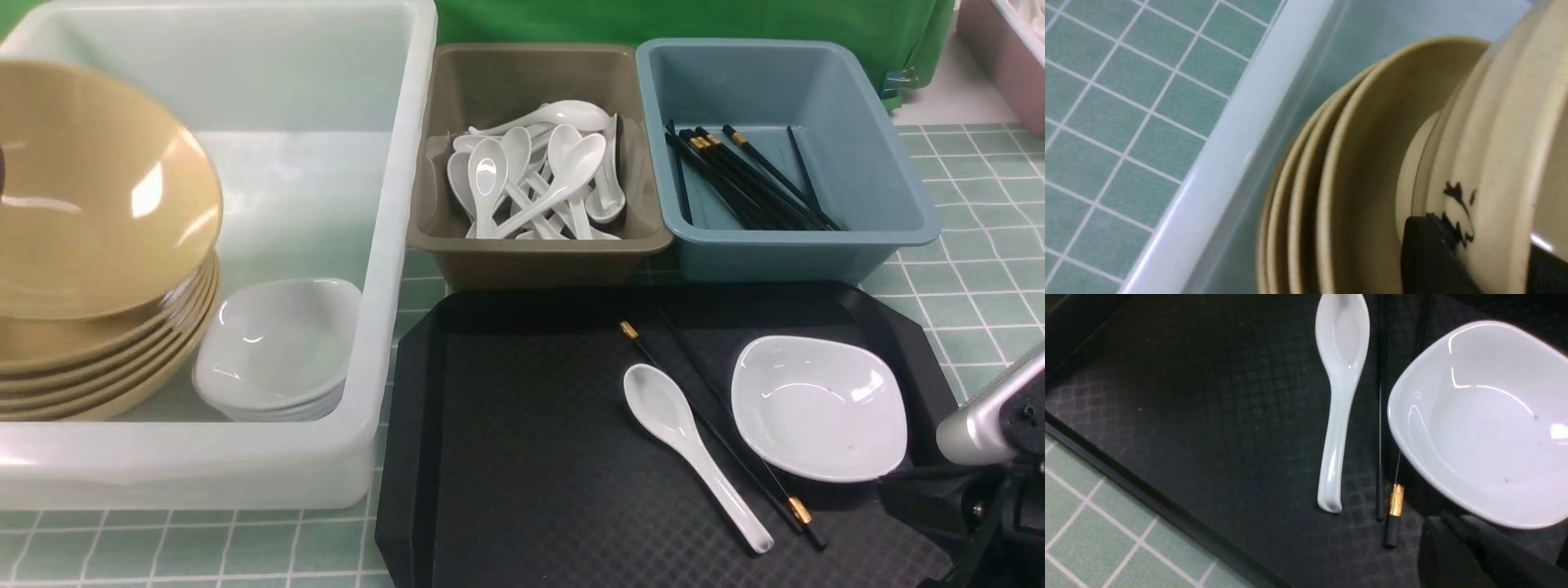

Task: On blue table put chopsticks spoon bowls plates into blue grey white boxes.
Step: 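Place the tan bowl onto the bowl stack in the left bin with the left gripper, then reach for and grasp the small white dish on the black tray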

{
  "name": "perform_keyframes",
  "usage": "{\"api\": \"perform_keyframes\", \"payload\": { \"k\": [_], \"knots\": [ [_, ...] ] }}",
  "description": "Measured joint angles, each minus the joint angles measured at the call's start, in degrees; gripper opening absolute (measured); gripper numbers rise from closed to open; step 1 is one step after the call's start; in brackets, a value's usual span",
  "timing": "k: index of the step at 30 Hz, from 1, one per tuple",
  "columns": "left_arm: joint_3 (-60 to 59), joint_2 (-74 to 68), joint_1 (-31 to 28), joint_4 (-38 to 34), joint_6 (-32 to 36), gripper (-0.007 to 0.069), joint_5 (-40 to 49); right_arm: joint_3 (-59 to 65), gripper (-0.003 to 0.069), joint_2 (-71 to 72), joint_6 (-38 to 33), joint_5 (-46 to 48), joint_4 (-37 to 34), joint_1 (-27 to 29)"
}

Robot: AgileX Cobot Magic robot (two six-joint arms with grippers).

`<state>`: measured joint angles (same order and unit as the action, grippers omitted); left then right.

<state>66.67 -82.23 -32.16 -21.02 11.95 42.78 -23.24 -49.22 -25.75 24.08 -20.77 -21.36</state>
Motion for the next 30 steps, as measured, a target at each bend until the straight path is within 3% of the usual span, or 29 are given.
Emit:
{"api": "perform_keyframes", "payload": {
  "k": [4, 7, 8, 10, 12, 18, 21, 25, 27, 28, 30],
  "knots": [
    [-1.4, 0.0, 0.0, -0.1, 0.0, 0.0287, -2.3, 0.0, 0.0078, 0.0, 0.0, 0.0, 0.0, 0.0],
    [-1.5, 0.3, 0.1, -1.3, 0.0, 0.0512, -2.6, 0.0, 0.0080, 0.0, 0.0, 0.0, 0.0, 0.0],
    [-1.5, 0.4, 0.1, -1.4, 0.0, 0.0524, -2.6, 0.0, 0.0080, 0.0, 0.0, 0.0, 0.0, 0.0],
    [-1.2, 1.6, 0.2, -1.8, 0.0, 0.0636, -1.4, 0.0, 0.0082, 0.0, 0.0, 0.0, 0.0, 0.0],
    [-0.4, 3.6, 0.2, -1.3, 0.0, 0.0659, -0.8, 0.0, 0.0084, 0.0, 0.0, 0.0, 0.0, 0.0],
    [2.4, 12.6, 0.2, -3.0, 1.3, 0.0654, -0.6, 0.0, 0.0089, 0.0, 0.0, -0.2, 0.0, 0.0],
    [2.7, 17.9, 0.4, -6.7, 4.3, 0.0616, -0.2, 0.0, 0.0091, 0.0, 0.0, -0.2, 0.0, 0.0],
    [2.7, 23.2, 4.7, -11.2, 11.9, 0.0469, 1.1, 0.0, 0.0094, 0.0, 0.0, -1.5, 0.0, 0.0],
    [1.8, 26.1, 11.8, -12.7, 19.1, 0.0332, 1.4, 0.0, 0.0096, 0.0, -0.2, -3.3, 0.0, 0.0],
    [1.7, 26.6, 12.5, -12.8, 19.8, 0.0321, 1.3, 0.0, 0.0097, 0.0, -0.2, -3.5, 0.0, 0.0],
    [-2.2, 30.6, 23.3, -13.6, 30.3, 0.0160, 0.8, 0.0, 0.0099, 0.0, -0.3, -5.1, 0.0, 0.0]
  ]
}}
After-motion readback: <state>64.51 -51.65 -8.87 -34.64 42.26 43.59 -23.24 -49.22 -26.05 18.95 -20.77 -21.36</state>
